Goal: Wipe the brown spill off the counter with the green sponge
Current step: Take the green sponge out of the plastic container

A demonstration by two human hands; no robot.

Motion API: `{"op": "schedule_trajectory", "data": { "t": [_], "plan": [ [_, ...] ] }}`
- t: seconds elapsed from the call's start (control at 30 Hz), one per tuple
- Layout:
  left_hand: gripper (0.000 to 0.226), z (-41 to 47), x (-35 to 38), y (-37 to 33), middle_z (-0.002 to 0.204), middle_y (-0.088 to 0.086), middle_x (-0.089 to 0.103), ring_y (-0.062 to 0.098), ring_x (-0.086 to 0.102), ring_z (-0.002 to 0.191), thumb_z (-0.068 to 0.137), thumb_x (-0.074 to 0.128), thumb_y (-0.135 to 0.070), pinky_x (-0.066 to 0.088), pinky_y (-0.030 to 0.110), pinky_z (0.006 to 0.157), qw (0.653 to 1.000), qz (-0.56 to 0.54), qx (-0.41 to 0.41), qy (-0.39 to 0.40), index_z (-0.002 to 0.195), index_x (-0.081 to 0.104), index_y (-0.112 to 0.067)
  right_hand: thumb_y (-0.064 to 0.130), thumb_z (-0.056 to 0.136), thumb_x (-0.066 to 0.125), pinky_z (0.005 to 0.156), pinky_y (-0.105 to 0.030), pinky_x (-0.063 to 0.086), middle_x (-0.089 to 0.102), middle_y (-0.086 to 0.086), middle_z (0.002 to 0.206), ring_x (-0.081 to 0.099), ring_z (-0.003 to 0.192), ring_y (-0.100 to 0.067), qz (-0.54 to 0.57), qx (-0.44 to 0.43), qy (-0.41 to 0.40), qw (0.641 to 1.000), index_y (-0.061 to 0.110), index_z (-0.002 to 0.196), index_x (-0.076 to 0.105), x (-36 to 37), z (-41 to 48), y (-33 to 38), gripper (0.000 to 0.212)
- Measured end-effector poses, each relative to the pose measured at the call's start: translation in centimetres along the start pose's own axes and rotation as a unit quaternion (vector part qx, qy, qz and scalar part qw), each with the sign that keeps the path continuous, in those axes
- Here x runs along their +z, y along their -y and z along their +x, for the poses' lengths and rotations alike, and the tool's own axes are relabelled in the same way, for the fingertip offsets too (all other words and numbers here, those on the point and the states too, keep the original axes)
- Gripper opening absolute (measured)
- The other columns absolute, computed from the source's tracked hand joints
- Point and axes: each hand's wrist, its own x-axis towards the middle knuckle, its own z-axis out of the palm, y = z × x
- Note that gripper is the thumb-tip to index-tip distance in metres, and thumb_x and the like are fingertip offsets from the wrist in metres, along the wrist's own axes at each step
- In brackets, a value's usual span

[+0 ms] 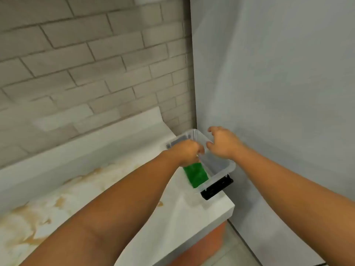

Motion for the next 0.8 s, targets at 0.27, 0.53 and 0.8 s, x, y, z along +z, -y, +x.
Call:
{"op": "schedule_trajectory", "data": {
  "t": [0.27,0.53,0.8],
  "plan": [
    [0.090,4.2,3.5,-0.1,0.152,0.005,0.040,0.031,0.041,0.136,0.077,0.082,-0.016,0.038,0.050,0.110,0.953,0.203,0.042,0.220,0.152,0.032,-0.028,0.015,0.088,0.053,0.070,-0.037,0.051,0.062,-0.007,0.080,0.059,0.079,-0.031,0.037,-0.013,0.083,0.996,0.010,0.093,0.059,1.1,2.3,-1.7,0.010],
    [0.082,4.6,4.9,0.6,0.140,0.004,0.050,0.030,0.049,0.124,0.075,0.082,-0.042,0.045,0.045,0.100,0.944,0.233,0.058,0.225,0.146,0.041,-0.031,0.006,0.091,0.050,0.075,-0.036,0.054,0.069,-0.006,0.090,0.063,0.084,-0.026,0.117,0.007,0.092,0.989,0.015,0.107,0.067,1.6,2.2,-2.4,0.025],
    [0.045,3.2,5.4,1.2,0.103,0.001,0.060,0.023,0.059,0.093,0.074,0.081,-0.046,0.050,0.032,0.077,0.962,0.112,-0.026,0.248,0.106,0.061,-0.021,0.018,0.092,0.052,0.082,-0.033,0.049,0.066,-0.011,0.105,0.060,0.099,-0.032,0.096,0.035,0.084,0.991,0.008,0.129,0.055,1.8,2.0,-1.9,0.039]
  ]
}}
